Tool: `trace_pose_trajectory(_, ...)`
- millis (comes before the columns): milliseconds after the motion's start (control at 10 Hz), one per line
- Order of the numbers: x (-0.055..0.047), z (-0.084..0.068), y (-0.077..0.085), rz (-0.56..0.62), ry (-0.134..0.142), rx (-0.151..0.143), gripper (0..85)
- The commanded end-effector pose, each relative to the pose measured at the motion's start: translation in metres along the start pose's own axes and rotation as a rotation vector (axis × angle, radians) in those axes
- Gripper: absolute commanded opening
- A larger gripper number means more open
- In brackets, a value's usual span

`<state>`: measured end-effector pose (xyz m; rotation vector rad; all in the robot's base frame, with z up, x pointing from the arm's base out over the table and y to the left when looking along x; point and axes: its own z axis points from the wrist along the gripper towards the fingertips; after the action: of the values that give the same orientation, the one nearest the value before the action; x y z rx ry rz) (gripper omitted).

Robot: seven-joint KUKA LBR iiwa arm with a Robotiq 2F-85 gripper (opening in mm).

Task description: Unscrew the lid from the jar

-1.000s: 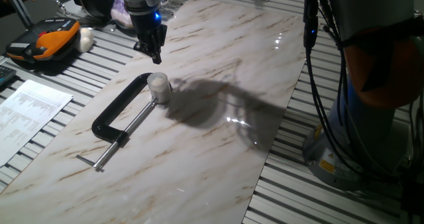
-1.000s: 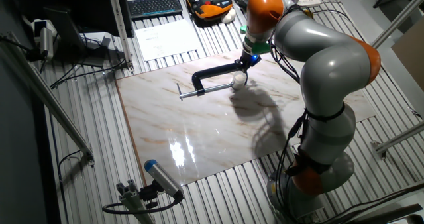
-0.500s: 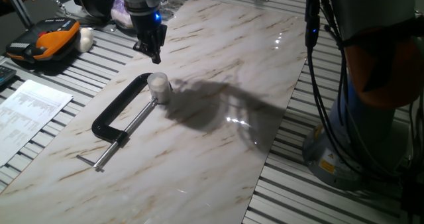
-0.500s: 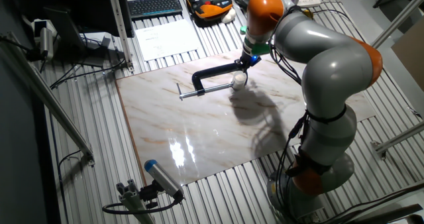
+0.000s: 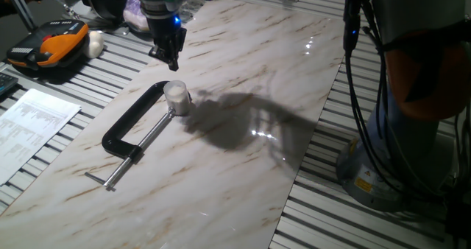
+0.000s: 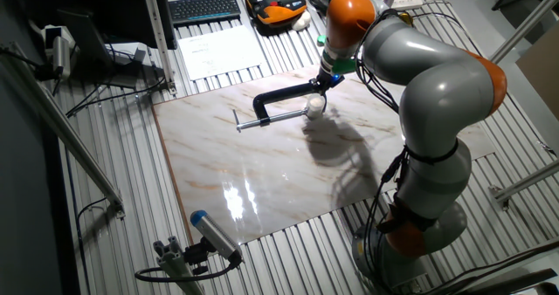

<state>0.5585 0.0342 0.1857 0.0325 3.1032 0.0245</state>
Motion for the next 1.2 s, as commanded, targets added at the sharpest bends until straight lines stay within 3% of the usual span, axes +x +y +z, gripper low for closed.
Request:
trace_pose_trajectory(0,0.0,0.0003,-0.0006,0.005,0.014,-0.021,0.0)
trace_pose_trajectory(100,0.0,0.0003,-0.0006,0.011,0.038,-0.02,0.0)
trace_pose_trajectory(300,0.0,0.0003,-0.0006,0.026,0.035,-0.006,0.0)
trace_pose_trajectory(600,0.0,0.0003,-0.0006,0.026,0.053,-0.043,0.0)
trace_pose_trajectory(1100,0.0,0.0003,-0.0006,0.044,0.096,-0.026,0.0)
